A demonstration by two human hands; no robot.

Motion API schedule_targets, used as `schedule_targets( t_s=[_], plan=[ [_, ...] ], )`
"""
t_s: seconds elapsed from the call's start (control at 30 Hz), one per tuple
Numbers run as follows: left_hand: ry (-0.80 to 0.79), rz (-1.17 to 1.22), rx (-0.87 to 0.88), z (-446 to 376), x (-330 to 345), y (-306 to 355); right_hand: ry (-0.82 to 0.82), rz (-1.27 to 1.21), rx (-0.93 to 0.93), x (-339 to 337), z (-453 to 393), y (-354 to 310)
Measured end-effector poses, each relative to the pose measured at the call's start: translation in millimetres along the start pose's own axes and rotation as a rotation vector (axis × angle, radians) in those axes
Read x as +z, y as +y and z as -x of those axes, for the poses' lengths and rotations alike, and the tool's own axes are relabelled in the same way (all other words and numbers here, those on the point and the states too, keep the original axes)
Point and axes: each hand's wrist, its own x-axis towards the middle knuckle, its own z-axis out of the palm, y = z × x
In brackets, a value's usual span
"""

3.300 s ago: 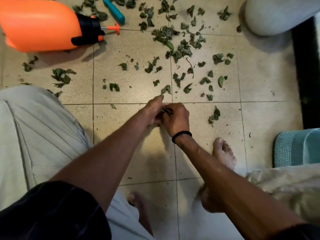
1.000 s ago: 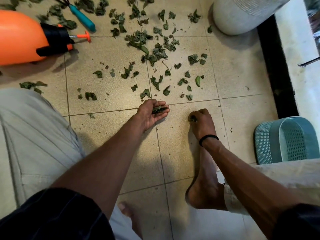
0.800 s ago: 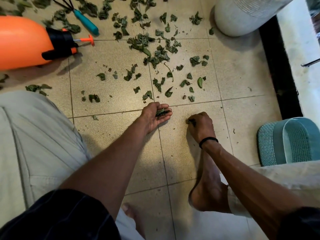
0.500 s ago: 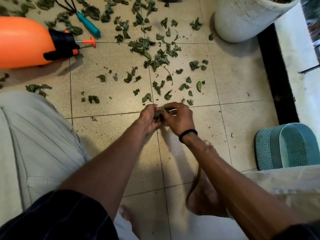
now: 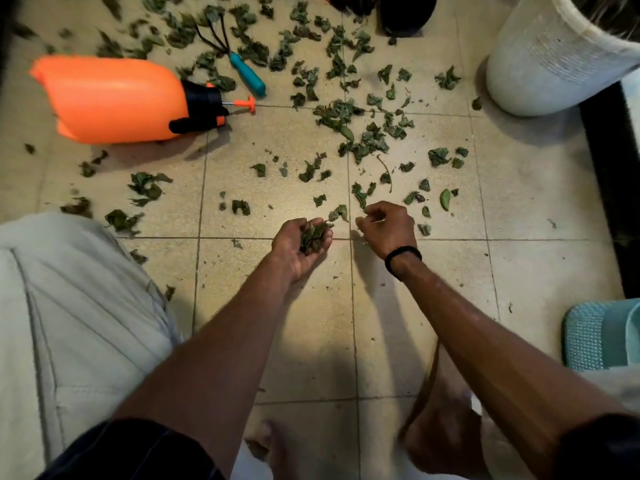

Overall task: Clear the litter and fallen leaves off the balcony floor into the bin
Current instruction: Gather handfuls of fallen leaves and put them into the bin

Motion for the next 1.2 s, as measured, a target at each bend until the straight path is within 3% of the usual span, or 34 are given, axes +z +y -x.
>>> schedule_targets(
  t_s=[0.1,0.2,0.43,0.5,0.63,0.73,0.9,0.97,1.1,1.2],
  plan=[
    [0.033,0.051,0.000,-5,-18,6,-0.141,0.248,-0.171,24,-14,-10],
    [0.060,0.092,0.012,-11,-31,10,-0.166,0.462,-0.329,51,-18,-14],
    [0.085,0.103,0.031,-25,-32,9,-0.259,0.642,-0.616,62,1,1],
    [0.077,0.082,0.037,-26,-26,7,-0.244,0.562,-0.555,52,4,9],
    [0.054,0.007,0.029,-27,-9,-2,-0.046,0.144,-0.140,19,6,10],
    [0.002,-0.026,0.011,-29,3,-13,-0.045,-0.007,-0.065,4,12,-6],
    [-0.095,0.062,-0.103,-26,19,-23,-0.247,0.061,-0.192,-5,27,-36],
    [-0.123,0.083,-0.112,-25,24,-22,-0.161,0.055,-0.205,-13,22,-37],
    [-0.126,0.081,-0.077,-21,26,-17,0.091,0.059,-0.042,-33,-11,-14],
    [-0.120,0.093,-0.080,-19,20,-18,0.008,0.229,0.065,-33,-32,6]
  ],
)
